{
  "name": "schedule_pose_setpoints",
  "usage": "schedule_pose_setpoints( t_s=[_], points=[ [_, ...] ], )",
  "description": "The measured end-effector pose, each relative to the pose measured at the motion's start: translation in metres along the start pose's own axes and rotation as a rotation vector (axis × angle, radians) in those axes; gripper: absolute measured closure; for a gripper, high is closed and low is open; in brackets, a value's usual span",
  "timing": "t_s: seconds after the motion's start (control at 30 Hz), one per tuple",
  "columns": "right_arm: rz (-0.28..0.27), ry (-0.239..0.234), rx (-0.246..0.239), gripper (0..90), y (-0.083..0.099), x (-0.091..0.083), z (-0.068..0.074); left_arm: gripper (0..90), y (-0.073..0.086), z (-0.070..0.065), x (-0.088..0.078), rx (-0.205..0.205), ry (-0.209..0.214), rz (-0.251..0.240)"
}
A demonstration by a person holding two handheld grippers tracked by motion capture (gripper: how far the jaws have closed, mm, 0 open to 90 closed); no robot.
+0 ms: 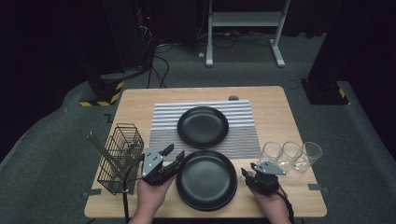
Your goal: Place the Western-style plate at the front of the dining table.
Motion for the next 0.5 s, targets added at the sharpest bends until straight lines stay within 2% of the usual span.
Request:
schedule_pose_setpoints(
  t_s=[0.13,0.37,0.5],
  points=[
    [0.006,-0.003,0.004,53.5,0.001,0.001,-0.001,57.5,-0.002,0.004,-0.005,-0.007,-0.027,-0.012],
    [0.004,-0.005,0.004,53.6,0.0,0.002,0.0,55.3,-0.008,0.01,-0.012,-0.003,-0.044,-0.017],
    [0.004,-0.004,0.001,53.5,0.0,0.003,0.0,59.4,-0.009,0.015,-0.018,-0.001,-0.056,-0.019]
  ],
)
Point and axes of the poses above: each handheld gripper's, and its own axes: x roughly forward along the jaws, y roughly out of its underside, z roughly to its left, the point moved 7 cm from there along x, roughly forward along the jaws, and after that the axes turned 5 degrees about x, right-handed, at the moved point
